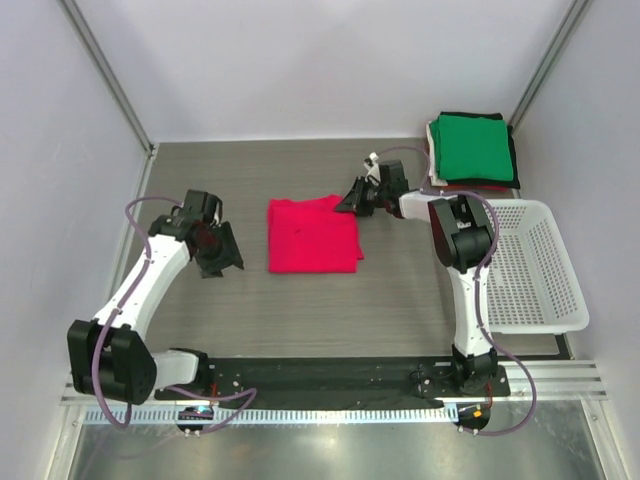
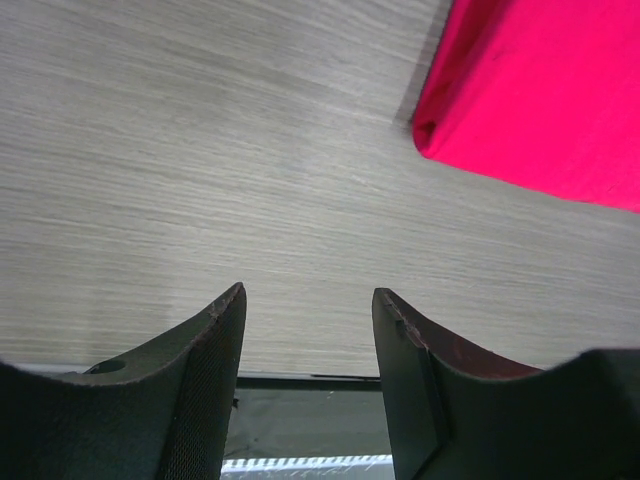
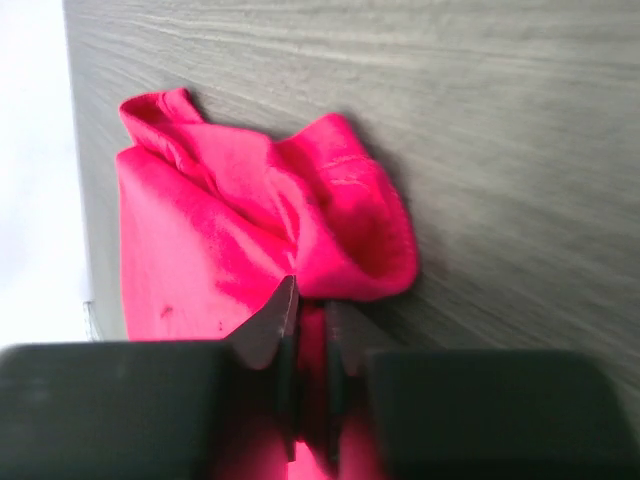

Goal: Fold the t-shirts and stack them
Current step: Neatly place the folded tshirt to the corner

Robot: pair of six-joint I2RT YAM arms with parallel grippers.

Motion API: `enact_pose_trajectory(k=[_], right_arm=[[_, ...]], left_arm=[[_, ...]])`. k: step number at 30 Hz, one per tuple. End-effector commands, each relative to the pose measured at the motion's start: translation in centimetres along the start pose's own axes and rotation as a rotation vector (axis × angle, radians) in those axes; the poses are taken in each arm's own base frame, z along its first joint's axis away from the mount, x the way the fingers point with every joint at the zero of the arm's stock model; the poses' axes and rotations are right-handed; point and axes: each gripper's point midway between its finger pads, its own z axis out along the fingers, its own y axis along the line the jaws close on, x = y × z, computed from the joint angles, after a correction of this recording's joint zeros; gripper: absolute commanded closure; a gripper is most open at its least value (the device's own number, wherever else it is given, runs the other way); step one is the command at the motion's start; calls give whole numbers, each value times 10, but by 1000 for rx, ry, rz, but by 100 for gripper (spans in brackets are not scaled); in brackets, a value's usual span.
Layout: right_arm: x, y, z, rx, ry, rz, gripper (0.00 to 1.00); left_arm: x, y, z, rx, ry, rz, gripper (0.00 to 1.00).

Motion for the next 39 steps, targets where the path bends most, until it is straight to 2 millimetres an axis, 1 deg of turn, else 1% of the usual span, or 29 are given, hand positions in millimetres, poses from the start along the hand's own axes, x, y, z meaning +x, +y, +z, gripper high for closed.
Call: enact_pose_trajectory(k=[1,2,3,5,6,7,8,9,10,11,12,13,14,16,17,19,20,21,23,24,26,27,29,30,33,35,36,38,39], right_arm=[[20,4,9,-54,26,45,90],[17,8,7,-56,23,39,99],[8,13,1,-49,5,-4,99],[3,19,-7,-8,31,-33,99],[-3,21,-18,42,42,-83,99],[-6,23,-24,67,51,-109,99],[-11,26,-32,91,52,-145,99],[-11,28,-43,136,82,-153,99],[-23,26,-55,200,58,-235,99],[-27,26,-64,236,57,-260,99],[-34,19,-77,310,54,-271,99],[-43,24,-91,334,32,-300,99],[-49,21,-100,363,21,-325,99],[-63,11,-124,462,-6,-344,99],[-71,12,-135,488,-24,-377,99],[-82,12,-152,525,-38,-401,99],[-90,12,-163,564,-61,-437,99],[-96,14,-171,579,-71,-452,99],[-107,12,-186,624,-99,-461,99],[-115,17,-195,632,-111,-501,99],[-126,18,-207,643,-134,-513,99],[-135,25,-215,647,-151,-535,99],[-145,28,-225,654,-171,-551,99],[-152,35,-231,649,-190,-564,99],[-166,45,-244,644,-223,-604,99],[-172,50,-249,638,-230,-636,99],[-178,53,-257,637,-241,-644,99],[-182,58,-261,619,-240,-669,99],[-187,63,-267,616,-254,-678,99]], left_arm=[[4,3,-10,16,-25,41,45],[3,4,-12,13,-36,42,46],[2,4,-17,17,-55,44,46],[-2,5,-22,16,-84,50,46],[-4,5,-28,25,-109,54,46],[-5,4,-30,29,-124,59,46],[-9,8,-33,12,-152,66,46],[-10,9,-35,14,-164,74,46],[-10,10,-39,21,-192,78,46],[-11,11,-39,22,-204,84,45],[-10,13,-41,26,-224,83,45],[-10,14,-42,25,-232,80,45],[-10,14,-43,25,-236,78,45],[-10,16,-47,18,-247,72,45],[-10,18,-47,11,-251,68,45],[-8,21,-44,-1,-254,56,45],[-7,22,-44,0,-256,45,45],[-7,22,-43,3,-256,39,45],[-4,15,-40,46,-255,43,45],[-4,14,-38,53,-255,44,45],[-7,16,-37,48,-274,42,45],[-8,16,-38,45,-286,45,45],[-12,23,-38,13,-310,31,45],[-11,23,-38,13,-310,29,45],[-11,23,-39,12,-308,29,45],[-11,23,-40,15,-316,28,45],[-11,23,-40,16,-317,28,45],[-12,24,-41,16,-326,26,45],[-12,24,-41,17,-327,26,45]])
